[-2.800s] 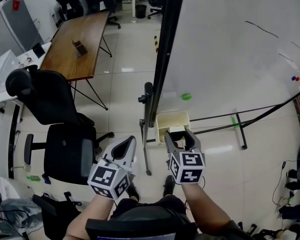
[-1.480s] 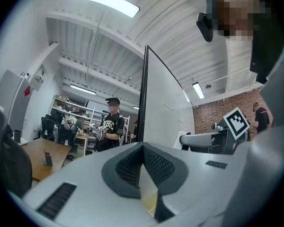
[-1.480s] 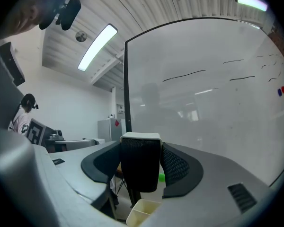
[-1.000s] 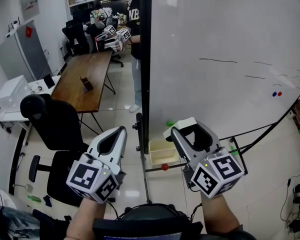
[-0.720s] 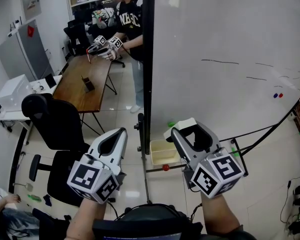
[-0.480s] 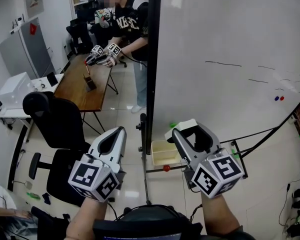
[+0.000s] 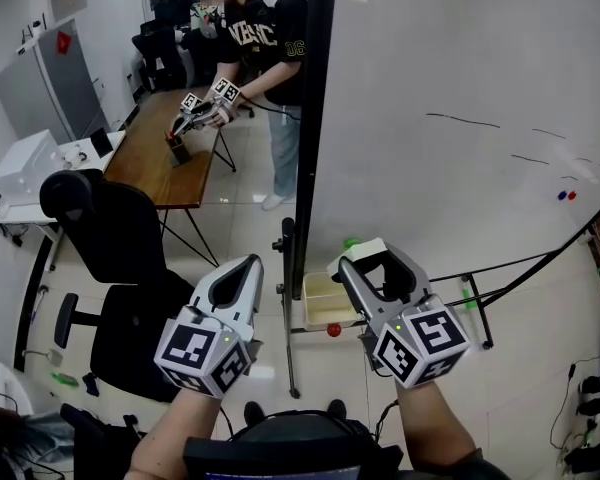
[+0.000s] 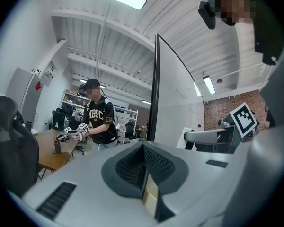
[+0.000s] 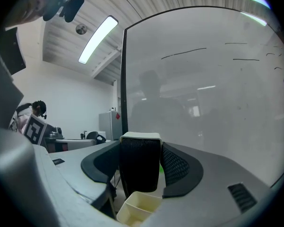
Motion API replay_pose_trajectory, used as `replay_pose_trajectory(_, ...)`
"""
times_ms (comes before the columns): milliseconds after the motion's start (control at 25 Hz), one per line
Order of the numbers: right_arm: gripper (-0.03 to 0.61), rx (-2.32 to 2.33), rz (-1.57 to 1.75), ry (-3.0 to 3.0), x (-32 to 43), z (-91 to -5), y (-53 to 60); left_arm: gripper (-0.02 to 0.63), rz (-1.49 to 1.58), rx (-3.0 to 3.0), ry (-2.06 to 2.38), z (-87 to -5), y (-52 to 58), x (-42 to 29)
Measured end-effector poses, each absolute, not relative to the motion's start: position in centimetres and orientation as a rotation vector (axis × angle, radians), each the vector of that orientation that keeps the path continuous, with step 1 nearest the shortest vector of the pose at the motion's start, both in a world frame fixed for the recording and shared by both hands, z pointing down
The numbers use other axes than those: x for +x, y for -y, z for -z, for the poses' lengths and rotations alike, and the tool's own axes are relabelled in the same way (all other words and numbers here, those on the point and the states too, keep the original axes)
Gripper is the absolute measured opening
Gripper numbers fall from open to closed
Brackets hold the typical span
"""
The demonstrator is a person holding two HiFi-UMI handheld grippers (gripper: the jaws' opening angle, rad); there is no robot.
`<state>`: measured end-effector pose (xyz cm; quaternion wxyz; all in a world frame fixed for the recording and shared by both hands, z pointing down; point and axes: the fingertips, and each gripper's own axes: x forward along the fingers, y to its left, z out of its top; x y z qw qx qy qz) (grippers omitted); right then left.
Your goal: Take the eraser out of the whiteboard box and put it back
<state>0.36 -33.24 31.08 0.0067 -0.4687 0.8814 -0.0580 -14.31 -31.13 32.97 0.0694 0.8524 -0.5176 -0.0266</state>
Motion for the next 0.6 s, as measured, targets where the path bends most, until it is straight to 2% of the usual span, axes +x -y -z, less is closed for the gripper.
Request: replay_pose_trajectory(600, 0.282, -1.495, 0.311, -2.802, -0.3, -38.9, 35.9, 0.034, -0.045, 2.489, 1.467, -41.5, 33.5, -13.0)
